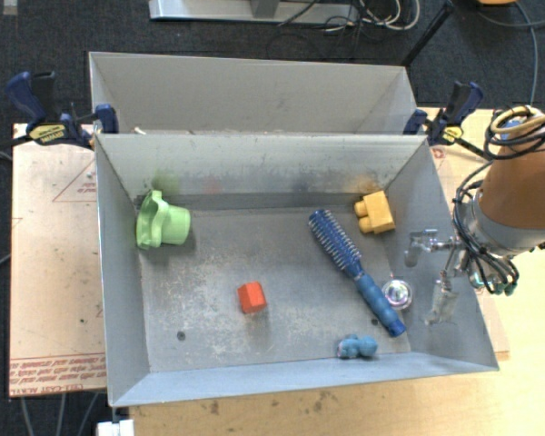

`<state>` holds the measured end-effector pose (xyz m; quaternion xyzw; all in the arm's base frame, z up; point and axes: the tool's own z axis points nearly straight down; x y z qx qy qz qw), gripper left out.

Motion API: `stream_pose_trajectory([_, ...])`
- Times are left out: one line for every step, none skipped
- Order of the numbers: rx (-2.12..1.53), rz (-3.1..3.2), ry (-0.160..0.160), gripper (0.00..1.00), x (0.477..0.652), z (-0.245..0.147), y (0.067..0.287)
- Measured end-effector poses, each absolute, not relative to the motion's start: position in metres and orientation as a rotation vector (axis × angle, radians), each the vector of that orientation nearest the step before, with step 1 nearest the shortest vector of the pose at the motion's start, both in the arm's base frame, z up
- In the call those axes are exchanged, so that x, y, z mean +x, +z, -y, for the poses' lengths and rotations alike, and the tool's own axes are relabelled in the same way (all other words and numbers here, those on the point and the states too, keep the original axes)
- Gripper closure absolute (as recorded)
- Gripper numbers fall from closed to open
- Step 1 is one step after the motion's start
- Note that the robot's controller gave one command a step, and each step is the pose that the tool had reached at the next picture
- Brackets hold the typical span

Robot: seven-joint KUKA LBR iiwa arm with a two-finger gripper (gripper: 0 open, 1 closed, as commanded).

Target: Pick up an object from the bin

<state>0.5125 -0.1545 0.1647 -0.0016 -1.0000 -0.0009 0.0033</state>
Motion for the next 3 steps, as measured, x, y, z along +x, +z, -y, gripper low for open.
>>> stream_pose_trajectory([-0.184,3.135,-0.005,0.0,0.5,0.112,0.067])
stream_pose_trajectory([-0.184,3.137,-0.001,1.0,0.501,0.114,0.07])
stream_pose_trajectory([-0.17,3.148,0.002,1.0,0.521,0.11,0.287])
